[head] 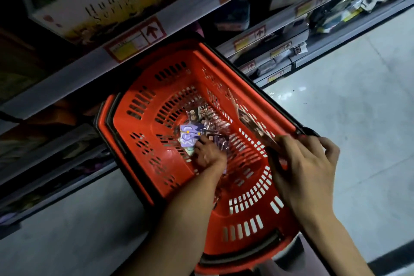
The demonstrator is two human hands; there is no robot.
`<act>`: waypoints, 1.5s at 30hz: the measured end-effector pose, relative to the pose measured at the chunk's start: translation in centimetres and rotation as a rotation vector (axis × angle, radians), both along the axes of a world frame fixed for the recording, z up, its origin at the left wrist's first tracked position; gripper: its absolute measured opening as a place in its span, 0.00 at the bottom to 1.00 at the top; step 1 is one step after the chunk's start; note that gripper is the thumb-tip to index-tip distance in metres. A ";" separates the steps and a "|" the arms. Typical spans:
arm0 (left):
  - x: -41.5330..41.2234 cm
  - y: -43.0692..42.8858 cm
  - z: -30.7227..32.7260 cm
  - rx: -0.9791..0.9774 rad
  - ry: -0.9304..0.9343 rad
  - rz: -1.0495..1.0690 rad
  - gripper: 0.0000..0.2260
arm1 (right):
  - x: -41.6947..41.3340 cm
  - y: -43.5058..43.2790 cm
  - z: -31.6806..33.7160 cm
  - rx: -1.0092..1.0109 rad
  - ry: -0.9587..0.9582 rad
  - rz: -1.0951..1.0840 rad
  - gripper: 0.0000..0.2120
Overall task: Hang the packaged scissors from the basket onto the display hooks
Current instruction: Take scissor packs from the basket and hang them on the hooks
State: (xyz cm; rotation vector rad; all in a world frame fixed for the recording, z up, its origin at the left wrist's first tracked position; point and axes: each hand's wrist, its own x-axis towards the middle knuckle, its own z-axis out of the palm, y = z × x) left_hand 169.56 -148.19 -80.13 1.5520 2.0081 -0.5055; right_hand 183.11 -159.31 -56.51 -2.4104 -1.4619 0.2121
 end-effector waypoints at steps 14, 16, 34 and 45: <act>-0.5 0.2 2.8 0.052 -0.179 0.158 0.13 | 0.1 0.0 -0.6 -0.026 -0.028 0.015 0.06; -0.7 0.3 4.6 0.062 -0.322 0.267 0.12 | 0.3 0.0 -0.6 -0.043 -0.041 0.025 0.08; -2.1 0.0 30.0 -0.048 -1.244 0.620 0.08 | -2.1 -0.2 10.1 0.367 0.894 -0.355 0.07; 0.8 -3.7 40.8 -0.189 -1.486 0.436 0.09 | -1.5 -3.9 16.6 0.329 0.925 -0.415 0.15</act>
